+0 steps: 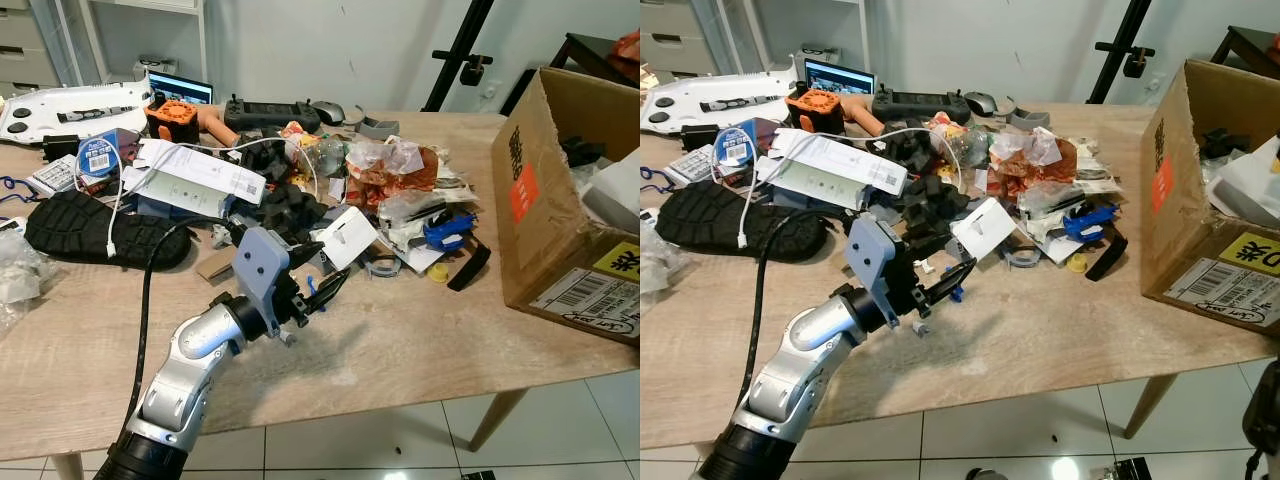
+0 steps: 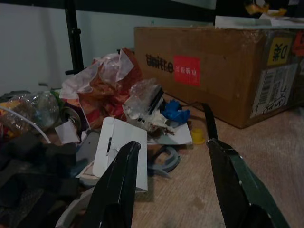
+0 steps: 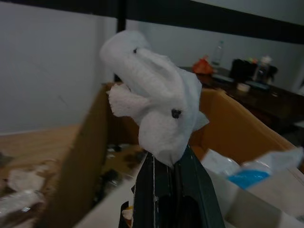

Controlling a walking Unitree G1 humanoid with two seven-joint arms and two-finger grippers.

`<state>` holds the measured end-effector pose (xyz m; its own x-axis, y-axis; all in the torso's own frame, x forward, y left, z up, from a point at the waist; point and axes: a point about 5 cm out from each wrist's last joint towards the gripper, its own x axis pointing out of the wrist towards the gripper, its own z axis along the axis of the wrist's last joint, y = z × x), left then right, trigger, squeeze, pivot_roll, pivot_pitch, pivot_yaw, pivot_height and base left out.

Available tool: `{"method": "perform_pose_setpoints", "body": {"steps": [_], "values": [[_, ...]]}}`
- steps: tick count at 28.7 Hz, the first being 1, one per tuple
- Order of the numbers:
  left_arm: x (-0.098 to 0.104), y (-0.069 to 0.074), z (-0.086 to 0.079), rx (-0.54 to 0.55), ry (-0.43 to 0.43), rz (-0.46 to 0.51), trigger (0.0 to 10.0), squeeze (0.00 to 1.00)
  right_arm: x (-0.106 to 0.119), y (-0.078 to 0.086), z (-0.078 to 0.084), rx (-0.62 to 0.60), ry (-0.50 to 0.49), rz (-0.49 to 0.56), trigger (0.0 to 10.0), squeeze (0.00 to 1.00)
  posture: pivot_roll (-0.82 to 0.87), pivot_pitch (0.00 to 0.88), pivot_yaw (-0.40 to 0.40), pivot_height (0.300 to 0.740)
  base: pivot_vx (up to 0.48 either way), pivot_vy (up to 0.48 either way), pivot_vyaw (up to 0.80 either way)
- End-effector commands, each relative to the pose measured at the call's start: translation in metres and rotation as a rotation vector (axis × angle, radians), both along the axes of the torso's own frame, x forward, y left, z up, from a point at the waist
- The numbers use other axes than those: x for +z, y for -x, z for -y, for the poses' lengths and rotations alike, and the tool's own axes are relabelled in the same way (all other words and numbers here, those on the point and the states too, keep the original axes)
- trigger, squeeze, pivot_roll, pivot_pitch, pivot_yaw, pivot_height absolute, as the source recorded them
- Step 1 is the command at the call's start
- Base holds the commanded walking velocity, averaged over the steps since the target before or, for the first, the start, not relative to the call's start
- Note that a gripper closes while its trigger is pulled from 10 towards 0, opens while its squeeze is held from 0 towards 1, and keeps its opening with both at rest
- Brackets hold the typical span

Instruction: Picking trash to rubbish bin

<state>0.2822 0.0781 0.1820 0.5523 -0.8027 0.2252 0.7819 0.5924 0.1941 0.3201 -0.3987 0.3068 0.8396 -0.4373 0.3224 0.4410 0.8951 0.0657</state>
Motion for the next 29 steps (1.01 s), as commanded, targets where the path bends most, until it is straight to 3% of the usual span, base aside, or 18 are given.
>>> {"method": "perform_pose_setpoints", "body": {"steps": [1, 7, 8, 9, 10, 11, 12, 29], "values": [[-0.002, 0.001, 0.005, -0.021, 0.001, -0.002, 10.0, 0.00, -0.007, 0.008, 0.012, -0.057, -0.012, -0.014, 0.0, 0.00, -0.06, 0.166, -0.105, 0.740, 0.000, 0.000, 0.00], [-0.002, 0.001, 0.006, -0.022, 0.002, -0.003, 10.0, 0.00, -0.014, 0.009, 0.017, -0.086, -0.022, -0.031, 0.0, 0.00, -0.06, 0.167, -0.106, 0.740, 0.000, 0.000, 0.00], [-0.002, 0.001, 0.006, -0.022, 0.001, -0.003, 10.0, 0.00, -0.015, 0.010, 0.018, -0.101, -0.019, -0.036, 3.8, 0.00, -0.06, 0.167, -0.106, 0.740, 0.000, 0.000, 0.00], [-0.002, 0.001, 0.006, -0.022, 0.001, -0.003, 10.0, 0.00, -0.015, 0.010, 0.018, -0.101, -0.019, -0.036, 3.8, 0.00, -0.06, 0.167, -0.106, 0.740, 0.000, 0.000, 0.00], [-0.002, 0.001, 0.005, -0.021, 0.001, -0.003, 10.0, 0.00, -0.016, 0.011, 0.019, -0.117, -0.033, -0.030, 10.0, 0.84, -0.06, 0.166, -0.106, 0.740, 0.000, 0.000, 0.00], [-0.002, 0.001, 0.005, -0.021, 0.001, -0.003, 10.0, 0.00, -0.016, 0.011, 0.019, -0.117, -0.033, -0.030, 10.0, 0.84, -0.06, 0.166, -0.106, 0.740, 0.000, 0.000, 0.00], [-0.002, 0.001, 0.005, -0.021, 0.000, -0.003, 10.0, 0.00, -0.016, 0.011, 0.020, -0.121, -0.037, -0.027, 10.0, 1.00, -0.06, 0.166, -0.106, 0.740, 0.000, 0.000, 0.00], [-0.002, 0.001, 0.004, -0.024, -0.005, -0.005, 10.0, 0.00, -0.019, 0.009, 0.021, -0.127, -0.068, -0.017, 10.0, 1.00, -0.05, 0.166, -0.104, 0.740, 0.000, 0.000, 0.00]]}}
